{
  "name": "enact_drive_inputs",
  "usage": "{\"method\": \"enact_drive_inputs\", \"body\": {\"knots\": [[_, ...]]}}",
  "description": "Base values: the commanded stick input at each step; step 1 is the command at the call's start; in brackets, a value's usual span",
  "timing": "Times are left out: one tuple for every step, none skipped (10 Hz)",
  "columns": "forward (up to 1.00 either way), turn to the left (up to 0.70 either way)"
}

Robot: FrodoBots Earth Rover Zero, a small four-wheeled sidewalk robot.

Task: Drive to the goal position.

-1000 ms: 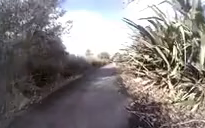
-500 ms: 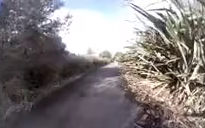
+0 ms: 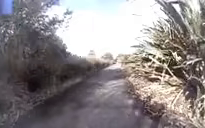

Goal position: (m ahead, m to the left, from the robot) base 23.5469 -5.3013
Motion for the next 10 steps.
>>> {"method": "enact_drive_inputs", "body": {"knots": [[0.7, 0.0], [0.7, 0.0], [0.7, 0.0], [0.7, 0.0], [0.7, -0.05], [0.7, -0.13], [0.7, -0.29], [0.7, -0.35], [0.7, -0.35], [0.7, -0.35]]}}
